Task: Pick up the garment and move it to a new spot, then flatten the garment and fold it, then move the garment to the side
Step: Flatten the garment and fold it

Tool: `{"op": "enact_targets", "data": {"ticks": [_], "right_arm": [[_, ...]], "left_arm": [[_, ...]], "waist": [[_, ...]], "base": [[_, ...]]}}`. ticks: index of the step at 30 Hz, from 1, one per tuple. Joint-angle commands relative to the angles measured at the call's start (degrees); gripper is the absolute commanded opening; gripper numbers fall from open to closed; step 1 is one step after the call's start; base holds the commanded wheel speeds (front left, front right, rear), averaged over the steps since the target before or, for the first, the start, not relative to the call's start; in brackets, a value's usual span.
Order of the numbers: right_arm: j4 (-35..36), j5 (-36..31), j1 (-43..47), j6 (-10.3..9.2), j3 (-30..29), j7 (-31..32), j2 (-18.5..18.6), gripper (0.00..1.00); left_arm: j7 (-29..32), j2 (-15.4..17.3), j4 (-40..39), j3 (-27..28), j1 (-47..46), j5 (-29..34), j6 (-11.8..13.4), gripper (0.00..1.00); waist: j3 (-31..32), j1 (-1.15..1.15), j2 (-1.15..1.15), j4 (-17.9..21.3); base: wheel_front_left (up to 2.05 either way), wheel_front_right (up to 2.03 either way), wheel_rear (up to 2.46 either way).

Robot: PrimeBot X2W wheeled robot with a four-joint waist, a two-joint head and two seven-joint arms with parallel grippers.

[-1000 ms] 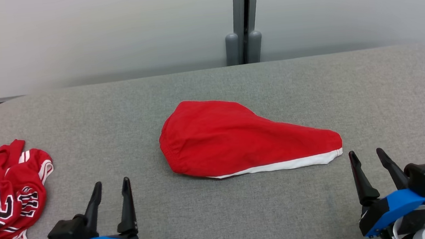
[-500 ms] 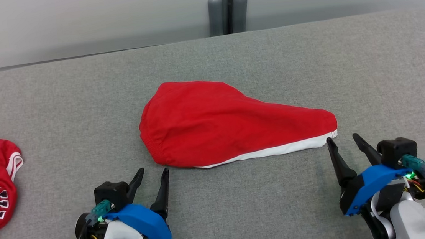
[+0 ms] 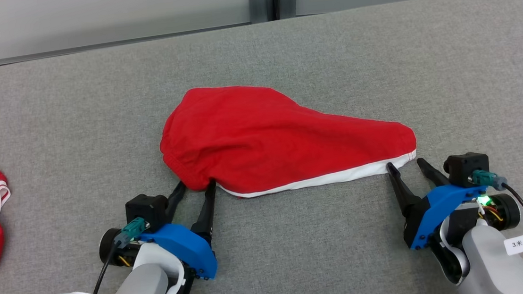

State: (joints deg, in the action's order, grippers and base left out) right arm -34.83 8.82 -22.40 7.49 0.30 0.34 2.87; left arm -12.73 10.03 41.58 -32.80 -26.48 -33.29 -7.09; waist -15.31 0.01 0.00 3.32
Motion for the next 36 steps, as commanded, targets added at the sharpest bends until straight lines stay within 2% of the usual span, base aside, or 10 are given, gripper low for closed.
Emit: {"op": "enact_targets", "data": {"ticks": [1,2,7,8,9,11,19,24,29,36], "right_arm": [[-0.8,0.2,-1.1,0.01,0.2,-0.1,0.0,1.00],[-1.4,0.3,-1.3,0.01,0.4,-0.3,0.0,1.00],[-6.0,-0.9,-2.9,0.01,0.0,0.0,0.0,1.00],[-7.1,-1.3,-3.2,0.00,0.0,0.4,0.0,0.91],[-8.0,-1.6,-3.4,0.00,0.2,0.6,0.0,0.57],[-9.2,-1.9,-3.9,0.01,0.5,0.2,0.0,0.00],[-8.3,-1.7,-5.4,0.01,0.1,-4.7,0.1,0.00],[-2.5,-0.6,-4.9,0.01,0.9,-6.9,0.1,0.00],[10.2,0.4,-1.4,0.01,-0.2,-3.8,0.1,0.00],[34.5,1.2,4.8,0.01,-2.4,8.4,0.1,0.00]], "left_arm": [[-0.4,-0.1,0.1,-0.5,-1.1,-0.2,-0.2,0.21],[-0.6,-0.1,0.1,-0.9,-1.3,-0.4,-0.3,0.00],[-1.1,0.7,-0.5,-3.7,-2.0,-1.6,-0.4,0.00],[-1.2,0.9,-0.6,-4.3,-2.1,-2.0,-0.4,0.00],[-1.2,1.1,-0.6,-4.8,-2.2,-2.3,-0.5,0.00],[-1.3,1.6,-0.8,-5.9,-2.1,-3.0,-0.5,0.00],[-1.8,4.2,-3.6,-8.0,-0.6,-5.3,-0.4,0.00],[-2.1,6.3,-10.3,-7.7,0.1,-6.6,-0.4,0.00],[2.1,9.4,-22.5,-5.8,0.5,-10.9,-0.4,0.00],[16.1,16.6,-44.0,-0.5,1.5,-23.3,1.7,0.00]], "waist": [[-0.2,-0.01,0.00,-0.1],[-0.4,-0.01,0.00,-0.1],[-0.8,-0.01,0.00,0.0],[-0.8,-0.01,0.00,0.0],[-0.8,-0.01,0.00,-0.1],[-0.6,-0.01,0.00,-0.1],[2.0,-0.01,0.00,0.0],[4.9,-0.01,0.00,-0.3],[7.4,-0.01,0.00,-0.8],[7.9,-0.01,0.00,-0.8]], "base": [[0.00,0.00,0.00],[0.00,0.00,0.00],[0.00,0.00,0.00],[0.00,0.00,0.00],[0.00,0.00,0.00],[0.00,0.00,0.00],[0.00,0.00,0.00],[0.00,0.00,0.00],[0.00,0.00,0.00],[0.00,0.00,0.00]]}}
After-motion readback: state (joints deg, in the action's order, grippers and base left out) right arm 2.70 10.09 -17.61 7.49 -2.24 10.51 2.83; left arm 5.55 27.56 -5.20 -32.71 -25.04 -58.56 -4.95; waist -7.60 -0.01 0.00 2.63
